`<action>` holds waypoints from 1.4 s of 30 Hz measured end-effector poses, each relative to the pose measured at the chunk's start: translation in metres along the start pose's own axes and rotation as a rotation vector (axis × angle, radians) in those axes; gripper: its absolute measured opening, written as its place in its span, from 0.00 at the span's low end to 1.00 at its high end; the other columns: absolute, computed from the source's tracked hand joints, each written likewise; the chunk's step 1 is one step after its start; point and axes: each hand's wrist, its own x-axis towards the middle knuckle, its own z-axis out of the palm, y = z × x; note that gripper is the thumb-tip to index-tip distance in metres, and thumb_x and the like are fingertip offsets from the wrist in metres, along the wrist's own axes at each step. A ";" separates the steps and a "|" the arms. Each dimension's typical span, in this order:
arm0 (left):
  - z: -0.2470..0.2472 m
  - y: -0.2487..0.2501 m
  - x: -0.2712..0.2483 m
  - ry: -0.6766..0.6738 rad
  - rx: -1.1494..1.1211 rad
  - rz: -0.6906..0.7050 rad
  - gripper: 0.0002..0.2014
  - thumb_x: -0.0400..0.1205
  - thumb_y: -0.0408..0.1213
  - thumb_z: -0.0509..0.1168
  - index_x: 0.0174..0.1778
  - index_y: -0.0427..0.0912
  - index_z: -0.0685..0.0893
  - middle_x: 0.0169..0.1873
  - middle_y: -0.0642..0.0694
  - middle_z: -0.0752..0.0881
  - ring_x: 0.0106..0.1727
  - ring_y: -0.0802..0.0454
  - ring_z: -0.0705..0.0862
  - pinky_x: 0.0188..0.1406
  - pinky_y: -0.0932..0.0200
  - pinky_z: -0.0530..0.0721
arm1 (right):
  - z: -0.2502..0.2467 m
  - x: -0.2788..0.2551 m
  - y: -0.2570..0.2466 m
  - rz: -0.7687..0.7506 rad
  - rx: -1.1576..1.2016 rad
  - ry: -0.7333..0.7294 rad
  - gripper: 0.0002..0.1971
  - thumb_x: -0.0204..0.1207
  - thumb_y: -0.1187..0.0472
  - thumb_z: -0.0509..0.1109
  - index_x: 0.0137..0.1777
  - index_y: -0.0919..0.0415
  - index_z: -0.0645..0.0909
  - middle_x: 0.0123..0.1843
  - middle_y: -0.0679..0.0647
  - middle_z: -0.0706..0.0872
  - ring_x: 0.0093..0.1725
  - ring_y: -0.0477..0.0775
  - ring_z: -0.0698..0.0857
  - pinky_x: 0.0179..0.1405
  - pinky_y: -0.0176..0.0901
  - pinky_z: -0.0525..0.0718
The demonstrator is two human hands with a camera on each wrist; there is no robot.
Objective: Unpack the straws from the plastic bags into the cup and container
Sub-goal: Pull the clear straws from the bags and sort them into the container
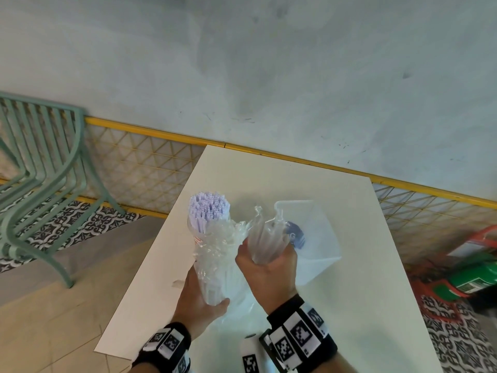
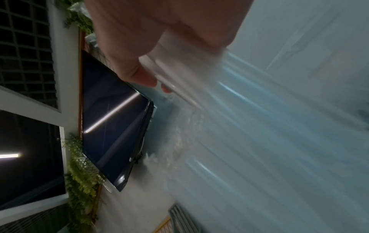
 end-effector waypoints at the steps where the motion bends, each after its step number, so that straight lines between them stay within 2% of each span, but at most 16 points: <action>1: 0.000 0.001 0.000 0.001 -0.010 -0.003 0.48 0.67 0.36 0.81 0.76 0.59 0.58 0.68 0.60 0.70 0.66 0.68 0.68 0.59 0.83 0.63 | -0.004 0.003 -0.005 0.011 0.031 -0.006 0.10 0.59 0.61 0.77 0.37 0.62 0.79 0.24 0.53 0.79 0.24 0.66 0.81 0.19 0.55 0.81; 5: -0.001 -0.001 -0.001 0.000 -0.037 -0.054 0.51 0.66 0.38 0.81 0.80 0.51 0.58 0.69 0.57 0.73 0.69 0.60 0.71 0.67 0.64 0.65 | -0.024 0.020 -0.038 -0.029 0.122 -0.021 0.16 0.60 0.62 0.78 0.40 0.75 0.81 0.30 0.67 0.83 0.25 0.61 0.84 0.21 0.51 0.81; 8: 0.001 0.001 0.000 0.015 -0.041 -0.096 0.50 0.64 0.37 0.83 0.78 0.48 0.61 0.65 0.52 0.77 0.67 0.54 0.75 0.67 0.61 0.69 | -0.047 0.037 -0.075 -0.190 0.205 -0.060 0.06 0.61 0.75 0.77 0.35 0.69 0.83 0.29 0.54 0.85 0.28 0.47 0.85 0.27 0.39 0.82; 11: 0.001 0.007 -0.001 0.033 -0.042 -0.143 0.48 0.64 0.34 0.83 0.74 0.47 0.62 0.57 0.45 0.80 0.62 0.47 0.79 0.65 0.58 0.73 | -0.076 0.066 -0.108 -0.380 0.246 -0.069 0.17 0.62 0.85 0.74 0.35 0.61 0.83 0.32 0.55 0.85 0.31 0.52 0.85 0.31 0.45 0.85; 14: 0.002 0.007 0.000 0.044 -0.044 -0.172 0.50 0.63 0.33 0.84 0.77 0.42 0.61 0.52 0.44 0.81 0.59 0.45 0.80 0.64 0.56 0.75 | -0.097 0.102 -0.125 -0.453 0.233 -0.013 0.17 0.63 0.86 0.73 0.38 0.62 0.83 0.34 0.58 0.84 0.33 0.58 0.84 0.35 0.54 0.85; 18: 0.003 0.010 -0.001 0.066 -0.016 -0.184 0.48 0.63 0.31 0.84 0.75 0.39 0.65 0.54 0.44 0.78 0.59 0.51 0.74 0.67 0.57 0.71 | -0.098 0.148 -0.094 -0.292 0.085 0.090 0.08 0.64 0.78 0.76 0.42 0.74 0.82 0.34 0.54 0.85 0.32 0.48 0.85 0.32 0.40 0.83; 21: 0.003 0.008 -0.002 0.065 -0.042 -0.209 0.45 0.62 0.32 0.84 0.73 0.38 0.67 0.52 0.44 0.79 0.58 0.48 0.77 0.67 0.55 0.73 | -0.092 0.166 -0.026 -0.044 -0.176 0.073 0.24 0.59 0.57 0.83 0.53 0.67 0.82 0.42 0.50 0.89 0.38 0.44 0.87 0.38 0.44 0.86; 23: 0.003 0.004 -0.001 0.059 -0.041 -0.214 0.45 0.61 0.35 0.85 0.72 0.36 0.69 0.52 0.43 0.82 0.59 0.46 0.80 0.65 0.56 0.74 | -0.094 0.165 0.013 0.079 -0.385 -0.074 0.37 0.58 0.44 0.84 0.65 0.58 0.77 0.57 0.49 0.88 0.54 0.49 0.88 0.54 0.50 0.88; 26: 0.004 0.001 0.000 0.076 -0.051 -0.215 0.42 0.61 0.35 0.85 0.70 0.37 0.71 0.51 0.43 0.82 0.58 0.47 0.79 0.64 0.58 0.72 | -0.103 0.160 0.040 0.211 -0.584 -0.295 0.47 0.61 0.43 0.85 0.77 0.54 0.67 0.72 0.51 0.78 0.72 0.55 0.78 0.69 0.50 0.77; 29: 0.004 -0.002 0.000 0.061 -0.063 -0.226 0.48 0.59 0.43 0.85 0.74 0.41 0.68 0.53 0.40 0.84 0.60 0.46 0.81 0.68 0.54 0.74 | -0.114 0.168 0.044 0.280 -0.678 -0.349 0.58 0.60 0.41 0.85 0.84 0.55 0.56 0.81 0.55 0.69 0.79 0.56 0.70 0.76 0.52 0.72; 31: 0.003 -0.007 0.001 0.055 -0.057 -0.249 0.48 0.59 0.46 0.85 0.72 0.37 0.70 0.52 0.40 0.84 0.60 0.45 0.82 0.69 0.55 0.73 | -0.120 0.174 0.039 0.249 -0.736 -0.309 0.52 0.65 0.42 0.83 0.83 0.58 0.58 0.79 0.57 0.70 0.76 0.58 0.73 0.73 0.50 0.74; 33: 0.003 -0.009 0.002 0.021 -0.023 -0.263 0.50 0.55 0.54 0.85 0.65 0.25 0.74 0.42 0.40 0.84 0.53 0.44 0.85 0.66 0.58 0.75 | -0.126 0.176 0.033 0.137 -0.813 -0.312 0.28 0.74 0.52 0.77 0.71 0.57 0.72 0.69 0.57 0.78 0.65 0.57 0.81 0.60 0.44 0.79; 35: 0.004 -0.011 0.004 0.009 0.004 -0.264 0.52 0.54 0.56 0.84 0.66 0.25 0.74 0.35 0.42 0.82 0.47 0.42 0.87 0.65 0.57 0.78 | -0.129 0.172 0.026 0.057 -0.968 -0.521 0.07 0.78 0.62 0.67 0.54 0.52 0.80 0.56 0.54 0.85 0.51 0.54 0.85 0.49 0.41 0.82; 38: 0.006 -0.013 0.004 0.046 0.004 -0.243 0.52 0.59 0.47 0.84 0.77 0.41 0.64 0.37 0.44 0.81 0.51 0.42 0.86 0.66 0.58 0.74 | -0.125 0.160 0.029 0.105 -1.311 -0.984 0.14 0.79 0.65 0.59 0.49 0.50 0.85 0.53 0.51 0.85 0.49 0.52 0.84 0.51 0.42 0.84; 40: 0.007 -0.014 0.005 0.044 0.013 -0.240 0.53 0.58 0.50 0.83 0.76 0.39 0.66 0.40 0.43 0.83 0.53 0.44 0.85 0.69 0.56 0.75 | -0.118 0.153 0.032 0.120 -1.488 -1.143 0.18 0.80 0.65 0.57 0.56 0.48 0.86 0.53 0.51 0.82 0.51 0.51 0.79 0.55 0.43 0.80; 42: 0.007 -0.017 0.005 0.040 0.016 -0.255 0.51 0.55 0.54 0.82 0.70 0.33 0.71 0.43 0.43 0.85 0.54 0.50 0.84 0.69 0.58 0.74 | -0.111 0.150 0.038 0.073 -1.682 -1.258 0.18 0.81 0.63 0.56 0.62 0.47 0.84 0.57 0.51 0.82 0.61 0.54 0.75 0.65 0.48 0.72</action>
